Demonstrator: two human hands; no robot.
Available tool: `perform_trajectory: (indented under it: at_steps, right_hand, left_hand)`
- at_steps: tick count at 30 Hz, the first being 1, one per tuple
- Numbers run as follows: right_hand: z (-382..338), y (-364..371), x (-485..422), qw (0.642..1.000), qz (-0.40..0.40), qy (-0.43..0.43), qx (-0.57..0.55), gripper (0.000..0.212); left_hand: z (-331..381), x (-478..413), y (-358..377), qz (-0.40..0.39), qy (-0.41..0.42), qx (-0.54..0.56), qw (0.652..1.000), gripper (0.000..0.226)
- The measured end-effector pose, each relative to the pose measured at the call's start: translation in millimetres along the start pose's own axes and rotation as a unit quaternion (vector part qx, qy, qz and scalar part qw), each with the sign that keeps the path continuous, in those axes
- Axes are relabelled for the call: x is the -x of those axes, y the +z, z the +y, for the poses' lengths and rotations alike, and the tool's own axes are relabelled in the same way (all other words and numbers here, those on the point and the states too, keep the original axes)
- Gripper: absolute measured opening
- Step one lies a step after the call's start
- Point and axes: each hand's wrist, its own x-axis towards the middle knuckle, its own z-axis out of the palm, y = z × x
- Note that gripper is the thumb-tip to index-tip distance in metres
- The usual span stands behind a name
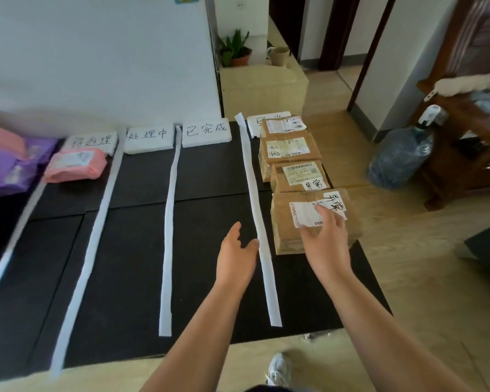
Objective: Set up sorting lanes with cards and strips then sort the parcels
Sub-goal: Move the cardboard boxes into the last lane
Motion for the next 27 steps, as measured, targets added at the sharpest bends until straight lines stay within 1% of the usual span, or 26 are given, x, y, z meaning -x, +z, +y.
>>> perform_trajectory:
  at_steps: [5, 12, 19, 23, 27]
  right_hand:
    - [-46, 32, 46, 0.997, -0.031, -0.061, 0.032, 0.058]
    - [-117, 115, 150, 0.982, -0.125, -0.137, 0.024, 0.057]
    - [-180, 203, 263, 0.955, -0.208, -0.210, -0.008, 0.051]
    - [-211, 244, 315, 0.938, -0.257, -0.233, -0.023, 0.049]
    - [-246, 283, 351, 0.917, -0.294, -0.267, -0.021, 0.047]
  left_hand:
    - [-19, 21, -65, 0.023, 0.012, 0.049, 0.998, 0.067]
    - [-90, 60, -200, 0.126, -0.010, 0.085, 0.988, 0.062]
    - [-175, 109, -333, 0.191, -0.031, 0.096, 0.976, 0.053]
    - [-213, 134, -391, 0.218, -0.048, 0.124, 0.967, 0.050]
    - [-241, 152, -440, 0.260, -0.060, 0.149, 0.952, 0.048]
